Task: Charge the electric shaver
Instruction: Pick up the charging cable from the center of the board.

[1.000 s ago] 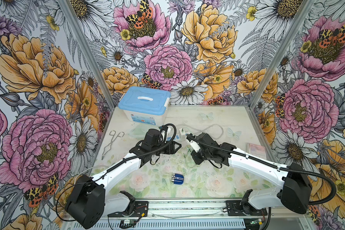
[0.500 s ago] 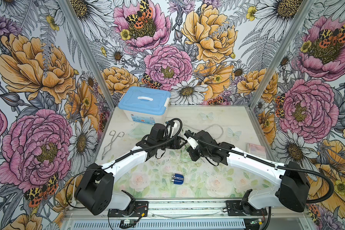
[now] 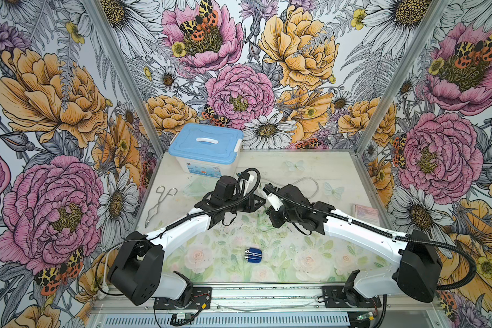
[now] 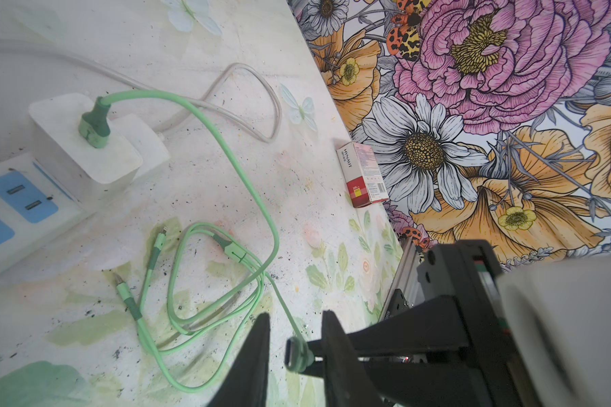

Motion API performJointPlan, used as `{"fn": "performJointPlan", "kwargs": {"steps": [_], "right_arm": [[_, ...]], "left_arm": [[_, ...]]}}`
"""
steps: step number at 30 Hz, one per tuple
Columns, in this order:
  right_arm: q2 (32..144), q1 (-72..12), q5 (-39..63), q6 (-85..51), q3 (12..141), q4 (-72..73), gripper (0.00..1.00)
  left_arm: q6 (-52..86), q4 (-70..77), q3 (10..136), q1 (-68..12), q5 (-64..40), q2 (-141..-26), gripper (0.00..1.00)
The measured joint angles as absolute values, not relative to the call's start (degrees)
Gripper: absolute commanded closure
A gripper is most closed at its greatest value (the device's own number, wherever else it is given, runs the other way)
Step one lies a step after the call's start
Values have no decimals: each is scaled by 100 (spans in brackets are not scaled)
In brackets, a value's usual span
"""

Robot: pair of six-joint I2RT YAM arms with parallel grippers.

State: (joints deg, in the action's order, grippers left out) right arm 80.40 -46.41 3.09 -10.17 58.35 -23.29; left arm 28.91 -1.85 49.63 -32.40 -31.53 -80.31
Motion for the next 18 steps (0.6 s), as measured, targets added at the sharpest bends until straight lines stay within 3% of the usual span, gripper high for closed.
{"fn": "performJointPlan", "kwargs": {"steps": [5,8,18], "right_arm": [[8075,-4641,329,-1020,5835,-2314,100],[8112,-4641,349,-1020,5835,-2290,100],[8114,-4641,349,-1022,5835,-2279,100]], "left_arm": [[2904,-134,4963,-3242,-3205,-8051,100],[2906,-148,4960,-3251,-3197,-8051,100],[2906,-143,4960,-3249,-3129,-8051,86]]}}
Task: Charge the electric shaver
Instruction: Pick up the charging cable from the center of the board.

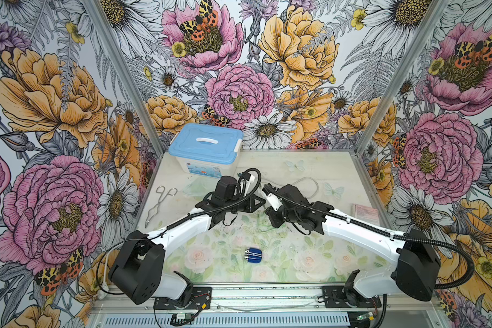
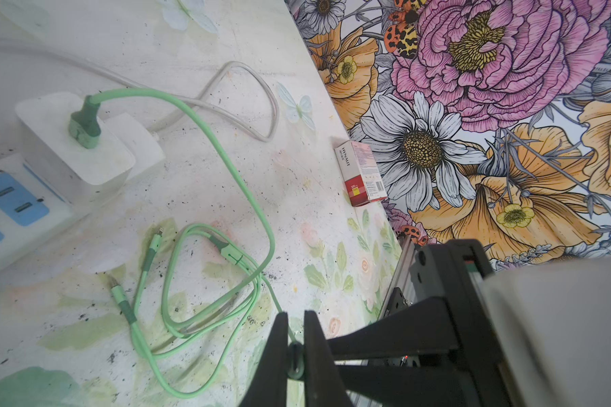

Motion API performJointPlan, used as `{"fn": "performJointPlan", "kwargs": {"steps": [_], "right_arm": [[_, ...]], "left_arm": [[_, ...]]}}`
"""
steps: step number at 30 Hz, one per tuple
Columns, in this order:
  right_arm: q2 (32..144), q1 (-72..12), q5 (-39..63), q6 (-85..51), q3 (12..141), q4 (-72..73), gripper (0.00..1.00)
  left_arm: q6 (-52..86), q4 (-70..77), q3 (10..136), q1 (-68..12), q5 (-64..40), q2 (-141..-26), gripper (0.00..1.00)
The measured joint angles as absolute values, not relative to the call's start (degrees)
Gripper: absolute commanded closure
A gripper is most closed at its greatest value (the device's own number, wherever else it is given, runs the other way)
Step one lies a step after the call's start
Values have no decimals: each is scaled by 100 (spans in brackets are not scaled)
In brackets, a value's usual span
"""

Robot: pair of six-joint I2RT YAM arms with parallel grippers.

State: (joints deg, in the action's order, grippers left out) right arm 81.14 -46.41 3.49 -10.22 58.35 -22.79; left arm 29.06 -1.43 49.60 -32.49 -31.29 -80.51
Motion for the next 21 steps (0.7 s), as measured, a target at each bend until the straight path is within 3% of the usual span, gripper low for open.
{"fn": "performJointPlan", "kwargs": {"steps": [8,14,21], "right_arm": [[8114,-4641,377,-1026,5835,-2279,100],[8117,-4641,432,-1046,5835,-2265,100],[8143,-4641,436,-1066,5835,-2165,100]], "left_arm": [[2921,-108,4888,-3201,-3050,-8029,84],[3006,-30,4825,-3164,-3048,-7985,91],[3022,73,4786,-3148,-3048,-7920,92]]}}
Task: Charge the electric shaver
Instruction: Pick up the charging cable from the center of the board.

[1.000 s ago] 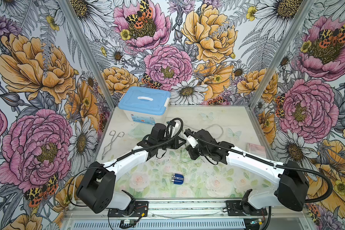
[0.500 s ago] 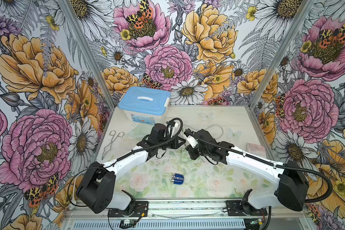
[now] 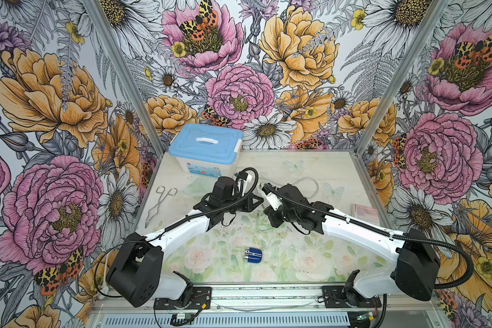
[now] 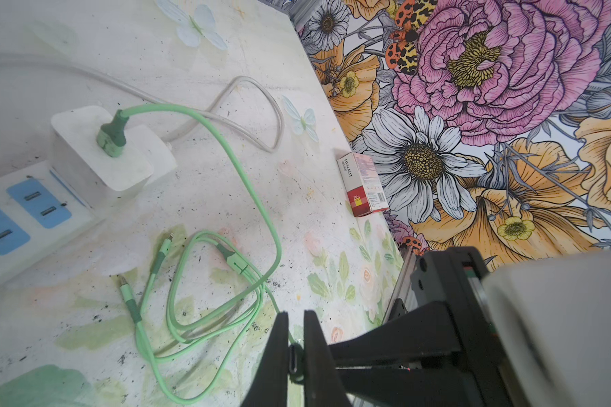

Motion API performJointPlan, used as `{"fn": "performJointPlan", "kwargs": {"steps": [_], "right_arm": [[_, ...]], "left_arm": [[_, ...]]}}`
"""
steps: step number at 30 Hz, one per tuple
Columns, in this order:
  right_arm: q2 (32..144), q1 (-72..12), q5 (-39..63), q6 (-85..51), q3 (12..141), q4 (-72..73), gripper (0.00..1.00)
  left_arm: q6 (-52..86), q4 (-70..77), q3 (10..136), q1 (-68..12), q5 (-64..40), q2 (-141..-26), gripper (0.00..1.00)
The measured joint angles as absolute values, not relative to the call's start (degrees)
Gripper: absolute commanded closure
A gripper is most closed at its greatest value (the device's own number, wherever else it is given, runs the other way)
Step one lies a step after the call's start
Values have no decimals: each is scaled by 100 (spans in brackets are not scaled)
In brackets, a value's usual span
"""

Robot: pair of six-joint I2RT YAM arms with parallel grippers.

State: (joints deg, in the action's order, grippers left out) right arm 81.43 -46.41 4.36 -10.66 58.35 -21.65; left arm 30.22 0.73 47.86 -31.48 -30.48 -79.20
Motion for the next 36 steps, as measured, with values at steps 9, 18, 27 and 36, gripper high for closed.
{"fn": "performJointPlan", "kwargs": {"steps": [9,18,27,36], "right_arm": [[8147,-4641,475,-1066,5837,-2132,100],[8158,-4641,480,-1066,5837,-2132,100],[8228,-4641,475,-1066,5881,-2121,100],[8228,-4641,443,-1066,5918,-2137,100]], "left_arm": [[3059,156,4703,-3050,-2989,-7872,79],[3155,255,4633,-3009,-2899,-7870,96],[3164,390,4630,-3013,-2921,-7867,100],[3164,499,4630,-3013,-3011,-7867,98]]}}
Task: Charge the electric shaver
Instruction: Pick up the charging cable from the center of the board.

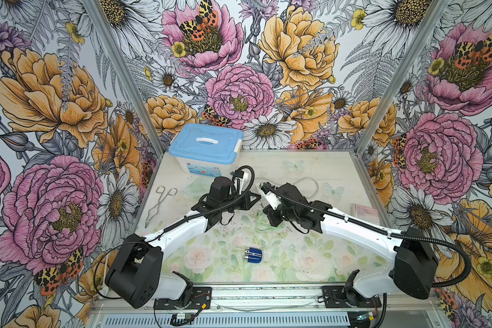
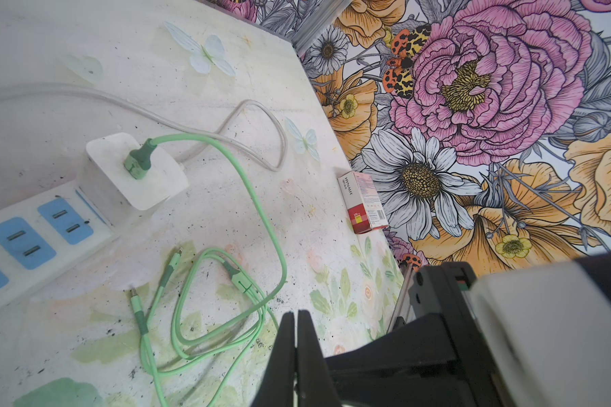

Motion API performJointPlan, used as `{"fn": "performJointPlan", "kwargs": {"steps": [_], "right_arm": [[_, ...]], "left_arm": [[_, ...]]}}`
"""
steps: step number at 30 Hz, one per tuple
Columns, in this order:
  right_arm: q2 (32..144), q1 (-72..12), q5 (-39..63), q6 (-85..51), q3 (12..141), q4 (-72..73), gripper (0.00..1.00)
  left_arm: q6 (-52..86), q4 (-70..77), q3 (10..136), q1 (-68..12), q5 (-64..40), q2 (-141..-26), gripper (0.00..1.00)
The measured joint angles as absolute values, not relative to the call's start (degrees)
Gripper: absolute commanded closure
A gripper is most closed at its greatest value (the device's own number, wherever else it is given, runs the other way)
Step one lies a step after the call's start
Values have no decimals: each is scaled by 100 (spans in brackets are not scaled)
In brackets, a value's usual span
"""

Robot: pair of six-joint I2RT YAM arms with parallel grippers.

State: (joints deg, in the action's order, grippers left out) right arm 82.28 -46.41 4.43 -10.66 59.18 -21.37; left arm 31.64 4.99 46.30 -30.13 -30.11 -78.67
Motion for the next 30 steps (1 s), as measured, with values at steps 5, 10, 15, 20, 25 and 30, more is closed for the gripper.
{"fn": "performJointPlan", "kwargs": {"steps": [5,10,15,20,25,30], "right_arm": [[8228,-4641,416,-1068,5922,-2137,100],[8228,-4641,370,-1070,5968,-2110,100],[8228,-4641,320,-1087,5988,-2078,100],[8228,-4641,320,-1103,5988,-2073,100],[8228,-4641,322,-1105,5988,-2071,100],[8228,-4641,322,-1107,5988,-2071,100]], "left_arm": [[3162,510,4630,-3013,-3033,-7867,88],[3208,502,4628,-3013,-3098,-7874,82],[3227,502,4626,-3013,-3120,-7874,91],[3271,543,4624,-3013,-3140,-7874,92],[3282,565,4580,-2961,-3131,-7872,75],[3295,552,4512,-2921,-3114,-7846,74]]}}
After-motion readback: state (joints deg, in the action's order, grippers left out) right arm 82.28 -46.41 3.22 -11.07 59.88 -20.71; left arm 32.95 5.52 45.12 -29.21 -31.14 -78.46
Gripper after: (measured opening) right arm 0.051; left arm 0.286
